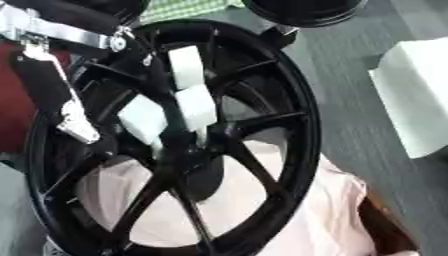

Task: Pull the pin out of the wheel hub.

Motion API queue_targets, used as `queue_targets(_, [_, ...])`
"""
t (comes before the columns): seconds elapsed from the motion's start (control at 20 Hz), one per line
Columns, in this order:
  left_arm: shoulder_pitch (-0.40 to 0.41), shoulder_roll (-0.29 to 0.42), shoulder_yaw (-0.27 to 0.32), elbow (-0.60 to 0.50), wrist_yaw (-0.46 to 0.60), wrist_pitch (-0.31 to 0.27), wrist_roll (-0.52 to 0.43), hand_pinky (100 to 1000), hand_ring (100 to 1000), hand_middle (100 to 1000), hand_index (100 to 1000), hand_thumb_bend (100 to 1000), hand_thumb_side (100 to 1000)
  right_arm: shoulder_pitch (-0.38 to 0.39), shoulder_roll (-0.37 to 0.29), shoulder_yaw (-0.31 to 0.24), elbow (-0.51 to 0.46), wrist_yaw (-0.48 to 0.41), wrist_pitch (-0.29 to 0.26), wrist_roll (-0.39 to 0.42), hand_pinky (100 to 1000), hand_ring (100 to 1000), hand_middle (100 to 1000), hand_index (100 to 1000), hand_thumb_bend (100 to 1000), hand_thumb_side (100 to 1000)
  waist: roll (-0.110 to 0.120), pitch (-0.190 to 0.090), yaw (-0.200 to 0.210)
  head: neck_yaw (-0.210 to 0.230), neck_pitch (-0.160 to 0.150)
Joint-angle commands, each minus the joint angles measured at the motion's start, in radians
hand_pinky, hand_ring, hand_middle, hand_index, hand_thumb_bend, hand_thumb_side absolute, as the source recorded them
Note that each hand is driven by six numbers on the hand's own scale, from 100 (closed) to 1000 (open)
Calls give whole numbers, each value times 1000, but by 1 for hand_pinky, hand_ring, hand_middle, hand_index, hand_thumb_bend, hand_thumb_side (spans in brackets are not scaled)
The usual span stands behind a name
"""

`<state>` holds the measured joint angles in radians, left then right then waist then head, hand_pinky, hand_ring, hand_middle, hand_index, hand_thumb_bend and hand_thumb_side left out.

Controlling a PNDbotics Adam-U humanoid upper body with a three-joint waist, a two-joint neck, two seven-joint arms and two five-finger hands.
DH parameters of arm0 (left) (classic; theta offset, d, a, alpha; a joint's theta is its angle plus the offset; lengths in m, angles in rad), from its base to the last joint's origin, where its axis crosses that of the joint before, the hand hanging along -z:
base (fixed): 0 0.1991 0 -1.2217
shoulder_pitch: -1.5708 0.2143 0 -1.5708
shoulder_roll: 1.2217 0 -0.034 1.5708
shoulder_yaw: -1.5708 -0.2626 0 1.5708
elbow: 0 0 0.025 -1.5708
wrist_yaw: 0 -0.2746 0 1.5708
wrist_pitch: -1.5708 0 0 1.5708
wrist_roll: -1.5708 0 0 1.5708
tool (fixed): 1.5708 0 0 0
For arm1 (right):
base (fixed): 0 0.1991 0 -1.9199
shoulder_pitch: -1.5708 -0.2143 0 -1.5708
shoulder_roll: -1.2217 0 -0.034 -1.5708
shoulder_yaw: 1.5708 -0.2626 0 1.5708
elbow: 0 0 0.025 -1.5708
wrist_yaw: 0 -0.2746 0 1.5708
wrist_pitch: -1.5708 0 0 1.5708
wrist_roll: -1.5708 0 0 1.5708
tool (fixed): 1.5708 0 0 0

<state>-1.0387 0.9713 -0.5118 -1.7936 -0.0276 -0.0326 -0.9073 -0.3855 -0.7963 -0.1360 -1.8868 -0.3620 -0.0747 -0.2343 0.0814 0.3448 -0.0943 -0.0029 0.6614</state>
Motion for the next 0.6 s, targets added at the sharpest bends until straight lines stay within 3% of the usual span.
queue_targets(0.05, [-4, 46, 44, -34, -7, 5, 0, 843, 823, 766, 844, 629, 326, -5, -16, -13, -8, 2, -1, -5, 886, 734, 650, 751, 100, 724, -4, -22, -1, -2, -16])
queue_targets(0.6, [4, 33, -3, -4, -145, 13, 0, 855, 851, 811, 865, 648, 280, -1, -3, -13, 0, -3, -2, -7, 887, 734, 649, 751, 100, 728, -2, -19, -10, 7, -26])
